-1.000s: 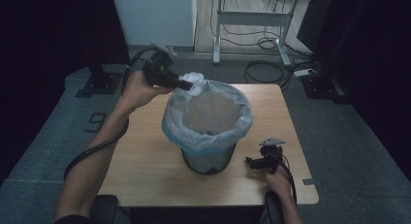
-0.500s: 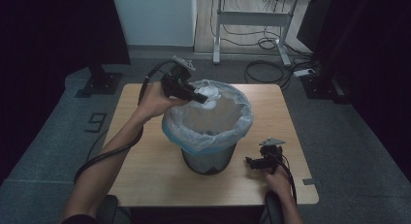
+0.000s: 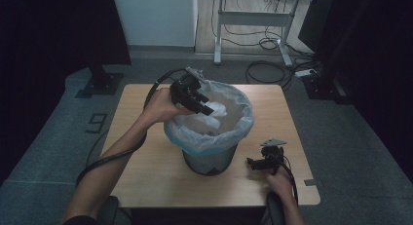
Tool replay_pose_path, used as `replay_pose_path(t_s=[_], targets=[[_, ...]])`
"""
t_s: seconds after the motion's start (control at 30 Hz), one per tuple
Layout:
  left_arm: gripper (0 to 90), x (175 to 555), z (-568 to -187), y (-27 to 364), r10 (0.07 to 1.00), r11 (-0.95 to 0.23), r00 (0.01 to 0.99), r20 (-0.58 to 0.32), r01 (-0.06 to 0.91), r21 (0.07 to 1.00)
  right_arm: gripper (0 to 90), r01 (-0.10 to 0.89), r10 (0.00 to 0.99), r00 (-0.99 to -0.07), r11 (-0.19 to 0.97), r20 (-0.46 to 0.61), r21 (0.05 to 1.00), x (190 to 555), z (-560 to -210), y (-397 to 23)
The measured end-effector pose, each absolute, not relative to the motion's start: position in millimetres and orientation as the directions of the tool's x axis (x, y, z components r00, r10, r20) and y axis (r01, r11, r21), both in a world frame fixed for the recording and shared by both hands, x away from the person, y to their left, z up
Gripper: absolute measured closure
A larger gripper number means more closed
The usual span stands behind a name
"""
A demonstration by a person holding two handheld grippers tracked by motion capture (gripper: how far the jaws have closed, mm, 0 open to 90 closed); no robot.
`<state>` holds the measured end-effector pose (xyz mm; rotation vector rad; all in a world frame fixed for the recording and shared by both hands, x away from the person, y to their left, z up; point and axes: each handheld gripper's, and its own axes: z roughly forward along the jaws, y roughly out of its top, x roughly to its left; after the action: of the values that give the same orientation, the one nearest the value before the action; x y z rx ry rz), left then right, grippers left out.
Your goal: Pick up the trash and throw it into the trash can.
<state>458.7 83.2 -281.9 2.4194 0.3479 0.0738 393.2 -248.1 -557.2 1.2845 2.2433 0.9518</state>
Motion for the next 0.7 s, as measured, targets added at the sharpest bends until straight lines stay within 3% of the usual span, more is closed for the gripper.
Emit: replay_pose_path(t_s=[0.3,0.7], targets=[[15.6,456.9,-277.0,84.2,0.294,-0.714,0.956,-0.009,0.226,0.663,0.0,0.601,0.862,-0.507,0.351,0.003,0.718,393.2,-557.2,-248.1],[6.7,456.6,-263.0,102.7,0.346,-0.662,0.938,-0.015,0.255,0.705,0.0,0.601,0.862,-0.507,0.351,0.003,0.718,393.2,-557.2,-248.1]])
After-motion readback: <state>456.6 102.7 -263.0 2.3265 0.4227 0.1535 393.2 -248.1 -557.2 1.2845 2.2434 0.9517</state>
